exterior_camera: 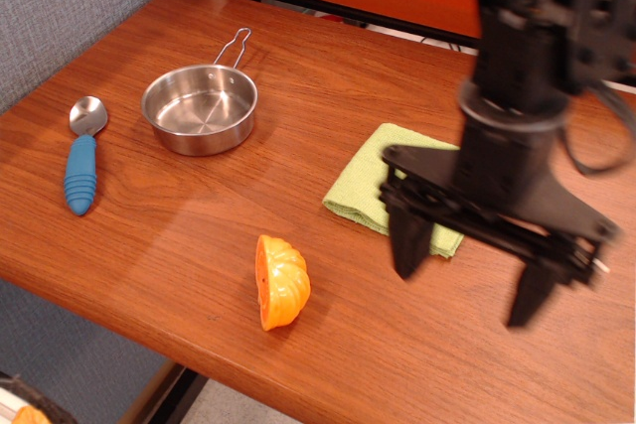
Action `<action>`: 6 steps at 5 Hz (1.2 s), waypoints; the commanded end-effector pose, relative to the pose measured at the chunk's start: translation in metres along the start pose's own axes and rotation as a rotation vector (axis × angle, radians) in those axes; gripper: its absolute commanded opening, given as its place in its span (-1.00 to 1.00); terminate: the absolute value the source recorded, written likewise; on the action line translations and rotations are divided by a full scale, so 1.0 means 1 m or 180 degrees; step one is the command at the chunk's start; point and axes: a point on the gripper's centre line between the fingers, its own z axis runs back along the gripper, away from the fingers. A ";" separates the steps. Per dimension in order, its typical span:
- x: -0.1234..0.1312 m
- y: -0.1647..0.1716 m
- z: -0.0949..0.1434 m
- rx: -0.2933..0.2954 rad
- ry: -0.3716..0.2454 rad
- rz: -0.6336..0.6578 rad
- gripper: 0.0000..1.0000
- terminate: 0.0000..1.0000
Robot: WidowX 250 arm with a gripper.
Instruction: Move the cloth down to the edge of the table and next to orange slice.
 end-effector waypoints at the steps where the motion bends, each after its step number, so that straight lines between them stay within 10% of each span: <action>1: 0.064 0.042 -0.013 0.0184 -0.0281 0.0535 1.00 -1.00; 2: 0.097 0.064 -0.027 0.0508 -0.0431 0.0733 1.00 -1.00; 6: 0.131 0.097 -0.065 0.0490 -0.0517 0.0696 1.00 -1.00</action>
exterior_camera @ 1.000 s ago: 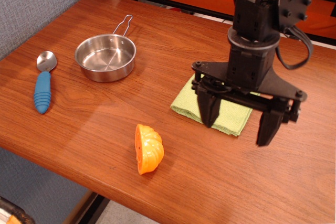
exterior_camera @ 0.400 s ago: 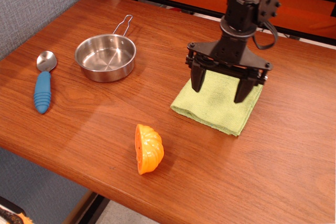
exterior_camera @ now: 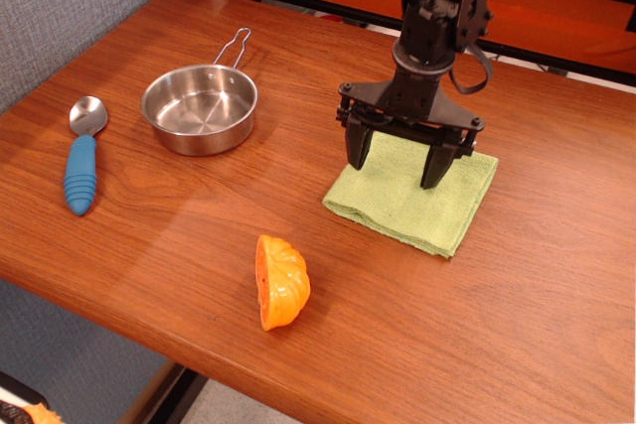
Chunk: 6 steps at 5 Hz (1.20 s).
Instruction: Move the cloth down to the edge of the table and next to orange slice.
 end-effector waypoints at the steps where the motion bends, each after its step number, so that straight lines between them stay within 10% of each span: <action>1: 0.003 0.004 0.012 -0.0134 -0.0202 -0.0010 1.00 -1.00; 6: -0.058 -0.054 0.017 -0.0365 -0.0083 -0.0391 1.00 -1.00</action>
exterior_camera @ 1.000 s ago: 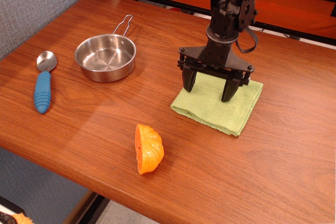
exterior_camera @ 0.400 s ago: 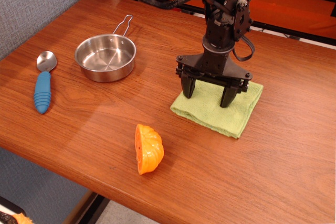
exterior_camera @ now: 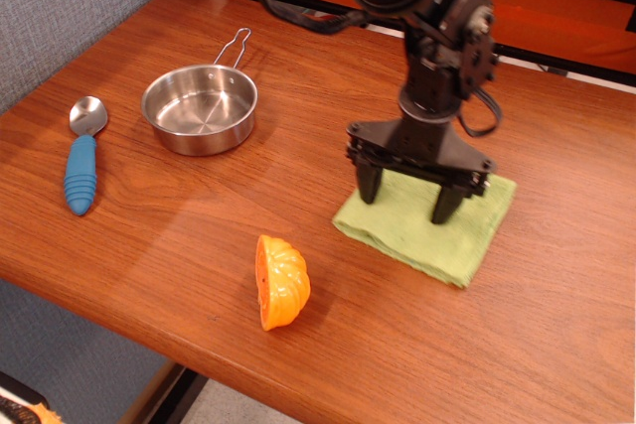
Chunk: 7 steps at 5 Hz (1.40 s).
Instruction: Move the cloth down to the edge of the table and next to orange slice.
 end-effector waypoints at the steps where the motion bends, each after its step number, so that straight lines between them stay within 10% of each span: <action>1: -0.030 -0.035 0.018 -0.0192 -0.0057 -0.0217 1.00 -1.00; 5: -0.083 -0.060 0.029 -0.0176 0.0156 -0.0240 1.00 -1.00; 7: -0.066 -0.056 0.047 -0.0096 -0.0022 -0.0148 1.00 -1.00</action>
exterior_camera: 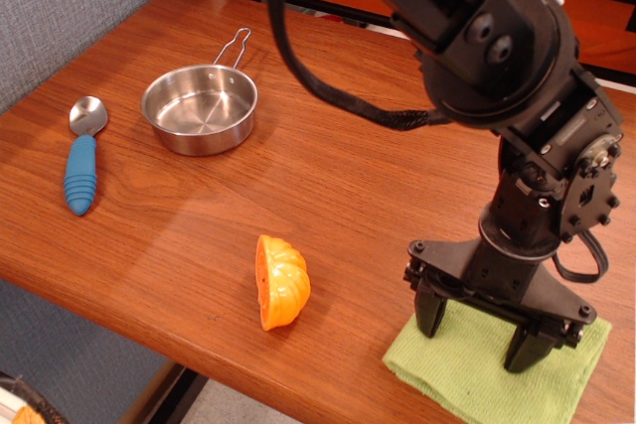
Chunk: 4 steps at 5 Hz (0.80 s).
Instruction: Move the cloth down to the edge of the table and next to orange slice.
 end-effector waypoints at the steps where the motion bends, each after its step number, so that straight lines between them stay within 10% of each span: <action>1: 0.031 0.004 0.055 -0.0102 -0.0464 0.0109 1.00 -1.00; 4: 0.054 0.047 0.085 0.0086 -0.0360 0.0478 1.00 -1.00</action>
